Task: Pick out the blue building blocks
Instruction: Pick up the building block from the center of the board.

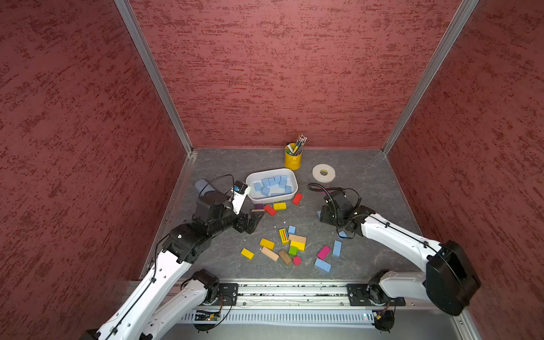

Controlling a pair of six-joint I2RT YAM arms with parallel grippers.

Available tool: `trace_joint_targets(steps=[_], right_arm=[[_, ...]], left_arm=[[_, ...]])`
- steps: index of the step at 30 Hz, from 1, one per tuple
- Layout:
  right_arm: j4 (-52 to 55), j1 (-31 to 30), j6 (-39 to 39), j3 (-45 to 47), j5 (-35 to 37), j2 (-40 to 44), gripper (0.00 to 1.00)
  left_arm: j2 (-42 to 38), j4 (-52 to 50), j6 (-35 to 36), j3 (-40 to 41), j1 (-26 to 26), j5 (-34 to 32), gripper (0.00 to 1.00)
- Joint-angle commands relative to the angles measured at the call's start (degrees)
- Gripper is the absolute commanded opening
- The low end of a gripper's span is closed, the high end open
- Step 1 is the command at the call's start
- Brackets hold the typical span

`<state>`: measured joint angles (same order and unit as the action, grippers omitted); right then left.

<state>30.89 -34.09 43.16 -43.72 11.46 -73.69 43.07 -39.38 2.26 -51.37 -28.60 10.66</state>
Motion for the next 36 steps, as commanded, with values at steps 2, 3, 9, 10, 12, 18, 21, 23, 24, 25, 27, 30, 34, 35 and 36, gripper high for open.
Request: trace_joint_targets(steps=[2,3,9,10,12,18,21,23,24,25,27,30,34,35,36], right_arm=[[2.45,-0.37,4.85,2.67,-1.04,3.22,0.65],[2.70,-0.37,5.36,3.46,-1.17,3.81,0.65],[5.15,-0.46,8.76,6.56,-1.16,5.44,0.64],[5.58,-0.53,9.40,6.90,-1.22,5.56,0.63],[6.39,-0.69,10.55,7.75,-1.33,6.17,0.63],[7.93,-1.16,14.24,10.48,-1.67,7.95,0.60],[8.95,-1.63,15.24,10.88,-1.72,7.99,0.58],[9.43,-2.11,15.68,11.01,-1.88,8.02,0.56],[9.66,-2.36,15.88,11.09,-1.84,7.97,0.55],[9.87,-2.60,16.15,11.14,-1.87,7.96,0.54],[10.05,-3.06,16.73,11.50,-1.73,7.95,0.51],[9.98,-3.82,17.52,11.90,-1.88,7.89,0.48],[9.96,-4.82,18.27,12.37,-1.87,7.53,0.46],[9.89,-5.08,18.45,12.42,-1.88,7.35,0.46],[9.89,-5.27,18.54,12.35,-1.88,7.12,0.46]], left_arm=[[-0.53,1.16,0.51,0.60,0.29,1.14,1.00],[-0.50,1.21,0.47,0.57,0.29,1.22,1.00],[-0.46,1.32,0.54,0.55,0.30,1.82,0.99],[-0.49,1.39,0.55,0.57,0.30,2.25,1.00],[-0.69,1.59,0.81,0.53,0.30,3.82,1.00],[-1.57,2.86,1.83,0.97,0.30,11.84,1.00],[-1.94,3.54,2.13,1.30,0.31,15.00,1.00],[-1.89,3.75,2.23,1.37,0.34,16.58,1.00],[-1.79,3.77,2.30,1.36,0.30,17.16,1.00],[-1.64,3.77,2.45,1.36,0.35,17.88,1.00],[-1.48,3.86,2.62,1.51,0.32,19.47,1.00],[-1.22,3.97,3.22,1.71,0.30,21.37,1.00],[-0.56,4.22,3.82,1.92,0.27,23.79,1.00],[-0.45,4.23,4.09,2.06,0.27,24.47,1.00],[-0.36,4.22,4.35,2.07,0.26,24.83,0.99]])
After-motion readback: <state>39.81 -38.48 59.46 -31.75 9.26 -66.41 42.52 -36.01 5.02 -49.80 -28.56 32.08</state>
